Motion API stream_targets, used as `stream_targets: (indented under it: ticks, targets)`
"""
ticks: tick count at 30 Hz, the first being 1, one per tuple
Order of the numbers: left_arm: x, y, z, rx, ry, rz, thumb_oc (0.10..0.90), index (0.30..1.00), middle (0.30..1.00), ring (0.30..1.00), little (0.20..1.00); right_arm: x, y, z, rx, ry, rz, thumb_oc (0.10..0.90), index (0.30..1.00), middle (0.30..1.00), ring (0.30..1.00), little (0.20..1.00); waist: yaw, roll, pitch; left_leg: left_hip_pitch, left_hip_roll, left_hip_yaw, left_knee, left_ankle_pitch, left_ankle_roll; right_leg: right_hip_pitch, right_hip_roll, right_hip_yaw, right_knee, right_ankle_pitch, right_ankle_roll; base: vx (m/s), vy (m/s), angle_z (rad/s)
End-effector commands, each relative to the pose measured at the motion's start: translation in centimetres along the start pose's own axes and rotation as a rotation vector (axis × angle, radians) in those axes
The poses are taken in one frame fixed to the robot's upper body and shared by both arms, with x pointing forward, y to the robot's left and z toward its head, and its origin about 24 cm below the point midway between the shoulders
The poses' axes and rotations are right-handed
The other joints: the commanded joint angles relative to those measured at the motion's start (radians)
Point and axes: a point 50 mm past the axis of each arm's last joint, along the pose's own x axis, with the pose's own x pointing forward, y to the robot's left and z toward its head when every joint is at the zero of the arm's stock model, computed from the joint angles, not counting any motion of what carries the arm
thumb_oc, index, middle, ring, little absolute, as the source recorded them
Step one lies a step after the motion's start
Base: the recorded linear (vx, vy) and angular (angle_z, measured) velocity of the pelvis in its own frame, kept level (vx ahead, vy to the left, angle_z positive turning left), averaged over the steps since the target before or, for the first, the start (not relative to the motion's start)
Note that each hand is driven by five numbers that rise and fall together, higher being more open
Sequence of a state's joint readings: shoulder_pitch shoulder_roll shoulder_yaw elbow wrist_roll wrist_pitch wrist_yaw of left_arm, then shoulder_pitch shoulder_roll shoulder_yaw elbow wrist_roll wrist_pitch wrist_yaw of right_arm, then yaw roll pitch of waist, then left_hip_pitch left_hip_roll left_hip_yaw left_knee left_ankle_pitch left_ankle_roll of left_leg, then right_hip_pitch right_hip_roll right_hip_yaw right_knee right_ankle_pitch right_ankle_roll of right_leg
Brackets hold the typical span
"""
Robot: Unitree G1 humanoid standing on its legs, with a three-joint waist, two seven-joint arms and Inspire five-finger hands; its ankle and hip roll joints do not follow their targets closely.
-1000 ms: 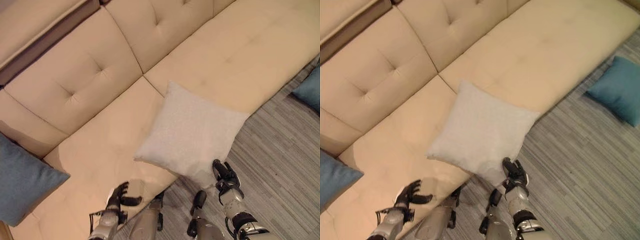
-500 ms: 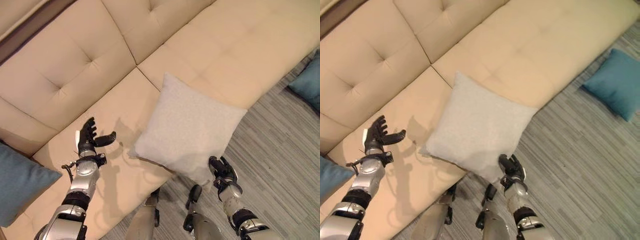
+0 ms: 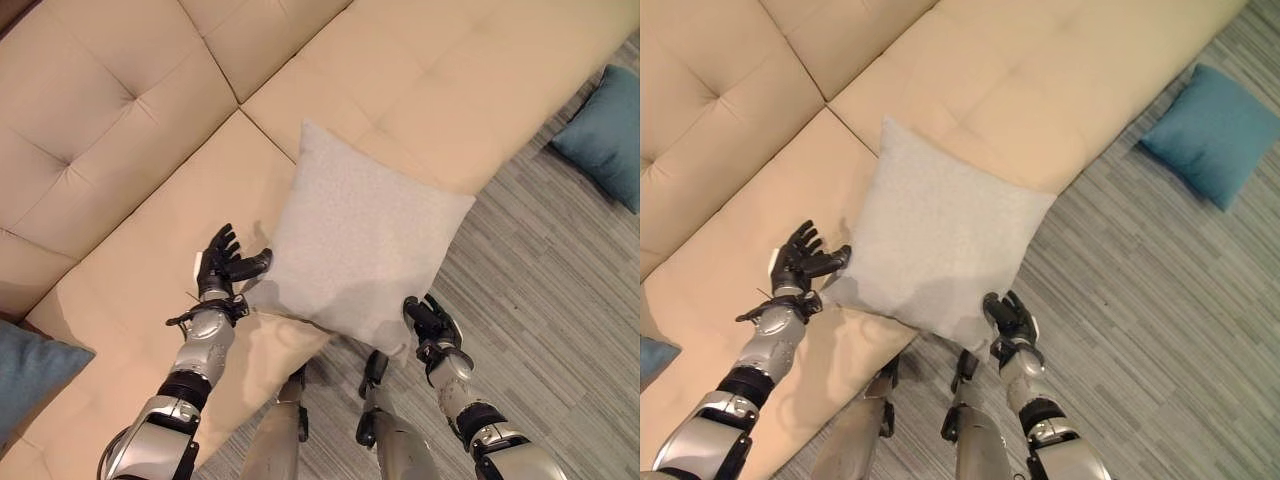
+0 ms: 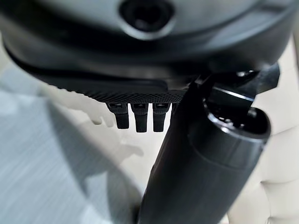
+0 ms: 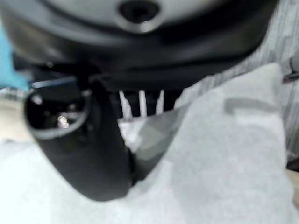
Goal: Pick up all the scattered cushions and arrange them neatly on the sofa.
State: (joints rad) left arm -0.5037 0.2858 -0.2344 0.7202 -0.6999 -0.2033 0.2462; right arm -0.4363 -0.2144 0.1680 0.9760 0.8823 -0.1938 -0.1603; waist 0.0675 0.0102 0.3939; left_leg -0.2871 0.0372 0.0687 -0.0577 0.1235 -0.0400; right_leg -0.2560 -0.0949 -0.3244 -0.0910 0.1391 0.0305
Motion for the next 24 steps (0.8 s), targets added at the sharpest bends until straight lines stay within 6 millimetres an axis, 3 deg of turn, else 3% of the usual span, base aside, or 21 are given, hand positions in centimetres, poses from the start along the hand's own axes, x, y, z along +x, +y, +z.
stream_targets:
  ticks: [1,5,10,16,20,24]
  targets:
    - [0.5,-3.5,4.2,-0.088,-0.168,-0.212,0.800,0.900,0.900,0.900,0.900,0.0,2.8,0.0,-0.038,-0.007,0.113,0.800,0.900,0.900,0.900,0.900,0.000,0.001,-0.042,-0.055,-0.047,-0.031,0.049,-0.055,-0.023,-0.039,-0.089,0.042,0.072,-0.025,0.131,0.00,0.000,0.00]
    - [-0.2,-4.7,3.1,-0.149,-0.131,-0.293,0.800,0.900,0.900,0.900,0.900,-0.1,3.0,-0.4,-0.058,0.005,0.138,0.800,0.900,0.900,0.900,0.900,-0.001,0.005,-0.043,-0.048,-0.050,-0.032,0.040,-0.055,-0.022,-0.036,-0.091,0.040,0.071,-0.025,0.133,0.00,0.000,0.00]
    - [-0.4,-4.7,2.8,-0.216,-0.131,-0.263,0.800,0.900,0.900,0.900,0.900,-0.3,3.0,-0.7,-0.067,0.010,0.146,0.800,0.900,0.900,0.900,0.900,0.003,0.006,-0.045,-0.039,-0.053,-0.036,0.038,-0.058,-0.022,-0.031,-0.094,0.036,0.072,-0.026,0.132,0.00,0.000,0.00]
    - [-0.9,-5.5,3.5,-0.580,-0.167,-0.187,0.800,0.900,0.900,0.900,0.900,-0.5,3.3,-1.3,-0.058,0.008,0.134,0.800,0.900,0.900,0.900,0.900,0.010,-0.002,-0.046,-0.036,-0.055,-0.041,0.039,-0.064,-0.024,-0.025,-0.092,0.031,0.071,-0.030,0.131,0.00,-0.015,0.05]
    - [-1.3,-6.9,3.0,-0.779,-0.130,-0.188,0.800,0.900,0.900,0.900,0.900,-0.7,4.1,-1.5,-0.048,0.006,0.143,0.800,0.900,0.900,0.900,0.900,0.015,-0.010,-0.037,-0.035,-0.053,-0.043,0.041,-0.066,-0.026,-0.021,-0.091,0.027,0.071,-0.032,0.129,-0.02,-0.024,0.08]
    - [-1.9,-7.6,2.1,-0.677,-0.097,-0.246,0.800,0.900,0.900,0.900,0.900,-0.8,4.2,-1.6,-0.054,0.004,0.154,0.800,0.900,0.900,0.900,0.900,0.018,-0.014,-0.028,-0.034,-0.051,-0.044,0.045,-0.067,-0.026,-0.022,-0.091,0.027,0.075,-0.031,0.128,-0.01,-0.008,0.00]
